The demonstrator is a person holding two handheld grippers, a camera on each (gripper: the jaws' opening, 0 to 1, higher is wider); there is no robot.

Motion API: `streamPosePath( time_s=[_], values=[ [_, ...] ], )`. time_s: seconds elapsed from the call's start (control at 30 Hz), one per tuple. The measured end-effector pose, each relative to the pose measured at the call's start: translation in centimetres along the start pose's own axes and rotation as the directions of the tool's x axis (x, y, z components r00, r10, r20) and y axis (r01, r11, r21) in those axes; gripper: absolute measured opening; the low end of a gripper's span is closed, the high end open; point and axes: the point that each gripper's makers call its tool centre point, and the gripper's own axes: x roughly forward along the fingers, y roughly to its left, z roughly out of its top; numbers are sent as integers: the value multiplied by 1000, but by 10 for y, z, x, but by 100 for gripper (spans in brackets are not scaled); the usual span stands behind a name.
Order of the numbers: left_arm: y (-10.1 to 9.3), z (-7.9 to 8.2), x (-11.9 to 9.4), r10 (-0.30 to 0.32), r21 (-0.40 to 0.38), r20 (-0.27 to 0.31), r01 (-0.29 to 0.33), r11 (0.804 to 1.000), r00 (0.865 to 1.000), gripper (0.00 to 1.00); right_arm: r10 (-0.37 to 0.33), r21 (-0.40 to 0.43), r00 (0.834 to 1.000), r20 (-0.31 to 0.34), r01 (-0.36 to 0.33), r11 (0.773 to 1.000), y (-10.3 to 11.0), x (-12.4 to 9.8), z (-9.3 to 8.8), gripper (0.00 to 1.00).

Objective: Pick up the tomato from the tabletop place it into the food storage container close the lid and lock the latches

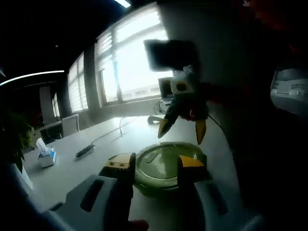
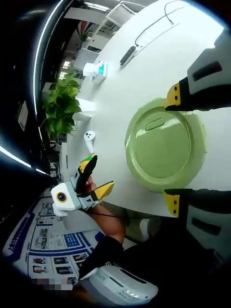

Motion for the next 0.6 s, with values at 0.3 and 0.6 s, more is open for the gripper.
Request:
streamPosePath(
  time_s=[0.3, 0.6],
  values=[
    [-12, 4, 8, 34, -27, 20, -34, 999, 999, 32, -73, 8, 986, 147, 73, 997, -4, -36, 0, 43],
    [2, 8, 4, 163, -61, 3, -163, 985, 987, 32, -181, 41, 950, 255, 176, 983, -14, -71, -8, 43]
  ],
)
